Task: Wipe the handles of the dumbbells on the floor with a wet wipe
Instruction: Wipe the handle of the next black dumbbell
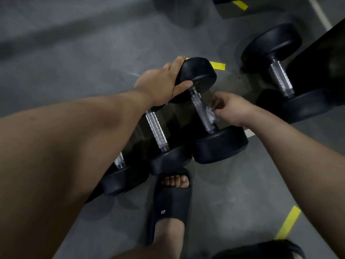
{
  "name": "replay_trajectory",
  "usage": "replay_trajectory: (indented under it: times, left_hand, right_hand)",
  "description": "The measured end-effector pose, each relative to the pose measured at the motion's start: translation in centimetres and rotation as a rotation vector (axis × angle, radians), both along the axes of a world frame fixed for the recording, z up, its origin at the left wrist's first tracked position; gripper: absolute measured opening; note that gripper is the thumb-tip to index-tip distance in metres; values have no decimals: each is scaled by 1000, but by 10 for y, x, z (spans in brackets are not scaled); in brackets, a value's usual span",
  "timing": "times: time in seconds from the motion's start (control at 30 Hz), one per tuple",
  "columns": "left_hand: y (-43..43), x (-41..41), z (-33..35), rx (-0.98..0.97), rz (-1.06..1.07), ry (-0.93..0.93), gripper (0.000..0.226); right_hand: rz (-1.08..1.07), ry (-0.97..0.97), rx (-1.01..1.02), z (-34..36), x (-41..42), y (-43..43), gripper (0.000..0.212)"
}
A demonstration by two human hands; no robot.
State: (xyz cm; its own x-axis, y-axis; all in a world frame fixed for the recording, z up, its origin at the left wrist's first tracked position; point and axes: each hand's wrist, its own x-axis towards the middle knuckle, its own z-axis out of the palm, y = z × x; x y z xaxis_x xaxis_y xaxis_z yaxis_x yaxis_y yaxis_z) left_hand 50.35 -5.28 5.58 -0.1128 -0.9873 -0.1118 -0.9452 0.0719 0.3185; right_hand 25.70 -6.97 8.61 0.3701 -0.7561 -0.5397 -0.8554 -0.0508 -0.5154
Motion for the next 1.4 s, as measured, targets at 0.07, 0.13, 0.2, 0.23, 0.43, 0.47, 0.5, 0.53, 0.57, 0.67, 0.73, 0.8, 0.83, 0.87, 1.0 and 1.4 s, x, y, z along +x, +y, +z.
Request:
replay_trajectory:
  times: [0.07,0.13,0.2,0.23,0.43,0.47,0.5,0.53,0.57,0.67,0.73,0.8,0.83,0.87,1.0,1.4]
  left_hand:
    - [0,1,0,-9,3,-7,78]
    - [0,0,1,-12,4,-7,77]
    - [0,-2,0,-16,2,-5,77]
    - [0,-2,0,-19,0,-2,77]
    - [1,-1,1,-30,-2,11,75]
    - [0,-1,1,-31,-1,9,75]
    - [0,-1,1,-31,0,7,75]
    - [0,-1,1,-30,1,4,75]
    - [0,-1,1,-31,2,3,75]
    - [0,-1,1,-33,0,2,75]
    - [0,-1,2,-33,-1,1,75]
    - [0,-1,3,-30,0,0,75]
    - [0,-1,3,-27,1,-2,75]
    - [0,-1,3,-23,0,-5,76]
    - [0,-2,2,-31,-2,-11,75]
    - [-1,0,1,-31,-8,16,76]
  right_hand:
    - [2,-28,-46,-3,-1,2,19]
    - [7,-28,-66,-6,-5,2,15]
    - [18,-27,-58,-4,-8,2,3]
    - [28,-21,-43,-2,-9,3,10]
    - [61,-40,-78,4,0,5,7]
    - [73,-19,-54,4,0,4,7]
    - [100,19,-14,5,-2,4,8]
    - [143,77,35,6,-3,2,10]
    - [199,143,74,8,-4,1,10]
    - [230,152,83,8,-1,-3,13]
    - [136,39,10,6,7,-1,16]
    - [69,-11,-47,5,10,0,15]
    - [73,3,-35,6,8,0,14]
    - [108,40,0,6,4,0,13]
    - [234,170,106,10,-4,-2,12]
    - [-2,93,-176,-8,-3,9,21]
